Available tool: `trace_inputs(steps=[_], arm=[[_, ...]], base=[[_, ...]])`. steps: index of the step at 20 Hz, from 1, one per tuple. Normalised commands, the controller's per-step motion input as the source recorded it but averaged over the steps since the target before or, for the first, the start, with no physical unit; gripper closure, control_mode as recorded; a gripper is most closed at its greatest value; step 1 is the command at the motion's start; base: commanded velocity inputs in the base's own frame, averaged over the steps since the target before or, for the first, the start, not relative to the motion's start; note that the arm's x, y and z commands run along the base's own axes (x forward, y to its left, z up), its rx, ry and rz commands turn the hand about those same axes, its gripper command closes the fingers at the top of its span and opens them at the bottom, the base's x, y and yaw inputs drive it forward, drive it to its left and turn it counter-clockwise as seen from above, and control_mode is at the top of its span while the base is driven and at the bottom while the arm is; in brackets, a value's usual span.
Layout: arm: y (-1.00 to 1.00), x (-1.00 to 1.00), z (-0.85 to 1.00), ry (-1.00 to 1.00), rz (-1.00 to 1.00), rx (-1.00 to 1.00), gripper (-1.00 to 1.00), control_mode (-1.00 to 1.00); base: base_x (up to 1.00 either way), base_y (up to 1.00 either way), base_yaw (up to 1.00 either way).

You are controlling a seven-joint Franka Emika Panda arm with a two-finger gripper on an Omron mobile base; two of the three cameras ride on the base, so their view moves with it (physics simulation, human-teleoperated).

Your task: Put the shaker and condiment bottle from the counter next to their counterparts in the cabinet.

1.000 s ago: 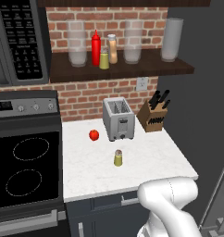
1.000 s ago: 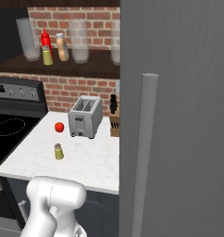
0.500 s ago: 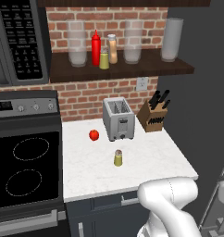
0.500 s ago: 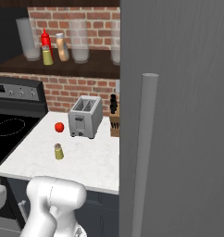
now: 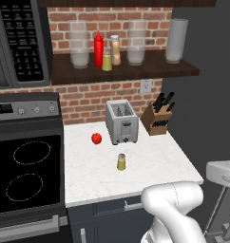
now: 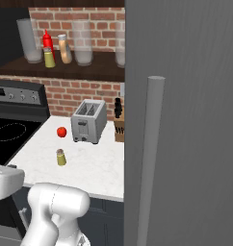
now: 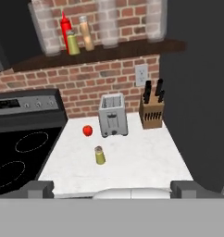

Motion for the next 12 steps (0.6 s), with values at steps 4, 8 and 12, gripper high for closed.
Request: trace_inputs(steps=[4,8,12], arm=[[0.0,0.46,-0.3,0.0,0.01,0.0,-1.0,-1.0],[0.0,0.35,-0.36,-0.02,0.03,0.0,-1.0,-1.0],[0.0,0.17,-0.42,-0.11,0.03,0.0,-1.0,-1.0]], base=[[0.0,0.0,0.0],[0.0,0.0,0.0],[0.0,0.0,0.0]])
